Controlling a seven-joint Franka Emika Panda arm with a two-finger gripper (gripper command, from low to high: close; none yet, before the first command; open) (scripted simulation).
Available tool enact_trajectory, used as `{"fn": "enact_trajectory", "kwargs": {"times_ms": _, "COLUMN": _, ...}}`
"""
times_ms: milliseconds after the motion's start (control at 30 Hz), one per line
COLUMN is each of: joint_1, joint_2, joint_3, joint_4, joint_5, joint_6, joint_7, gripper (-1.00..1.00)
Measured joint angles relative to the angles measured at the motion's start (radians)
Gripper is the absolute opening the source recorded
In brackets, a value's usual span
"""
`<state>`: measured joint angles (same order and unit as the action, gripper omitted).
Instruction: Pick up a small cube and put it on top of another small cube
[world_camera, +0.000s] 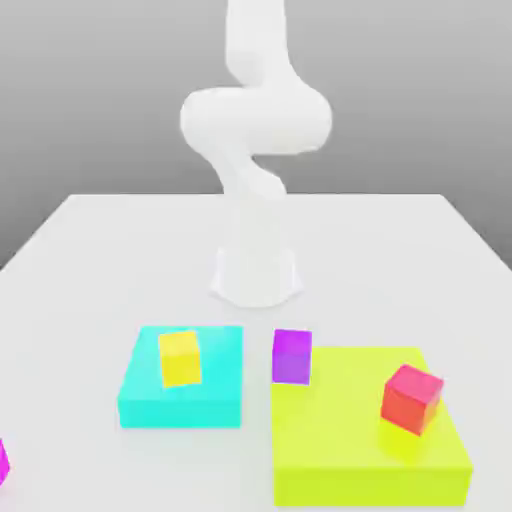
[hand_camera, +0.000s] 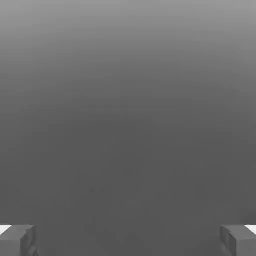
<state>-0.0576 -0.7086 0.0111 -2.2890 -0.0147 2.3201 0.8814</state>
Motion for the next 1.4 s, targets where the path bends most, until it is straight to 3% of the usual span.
{"fn": "enact_trajectory", "kwargs": {"times_ms": 267, "joint_1": -0.167, "joint_2": 0.297, "joint_3": 0.016, "joint_4": 0.036, "joint_5": -0.054, "joint_6": 0.065, "joint_7": 0.268, "gripper": 0.0}}
{"fn": "enact_trajectory", "kwargs": {"times_ms": 600, "joint_1": -0.31, "joint_2": 0.659, "joint_3": -0.044, "joint_4": 0.08, "joint_5": -0.086, "joint_6": 0.145, "joint_7": 0.572, "gripper": 0.0}}
{"fn": "enact_trajectory", "kwargs": {"times_ms": 800, "joint_1": -0.382, "joint_2": 0.875, "joint_3": -0.083, "joint_4": 0.105, "joint_5": -0.039, "joint_6": 0.196, "joint_7": 0.709, "gripper": 0.0}}
{"fn": "enact_trajectory", "kwargs": {"times_ms": 1000, "joint_1": -0.449, "joint_2": 1.089, "joint_3": -0.117, "joint_4": 0.131, "joint_5": 0.07, "joint_6": 0.246, "joint_7": 0.804, "gripper": 0.0}}
{"fn": "enact_trajectory", "kwargs": {"times_ms": 1133, "joint_1": -0.479, "joint_2": 1.234, "joint_3": -0.104, "joint_4": 0.157, "joint_5": 0.114, "joint_6": 0.335, "joint_7": 0.809, "gripper": 0.0}}
{"fn": "enact_trajectory", "kwargs": {"times_ms": 1167, "joint_1": -0.483, "joint_2": 1.266, "joint_3": -0.1, "joint_4": 0.164, "joint_5": 0.12, "joint_6": 0.36, "joint_7": 0.806, "gripper": -1.0}}
{"fn": "enact_trajectory", "kwargs": {"times_ms": 1400, "joint_1": -0.484, "joint_2": 1.273, "joint_3": -0.099, "joint_4": 0.165, "joint_5": 0.122, "joint_6": 0.366, "joint_7": 0.805, "gripper": -1.0}}
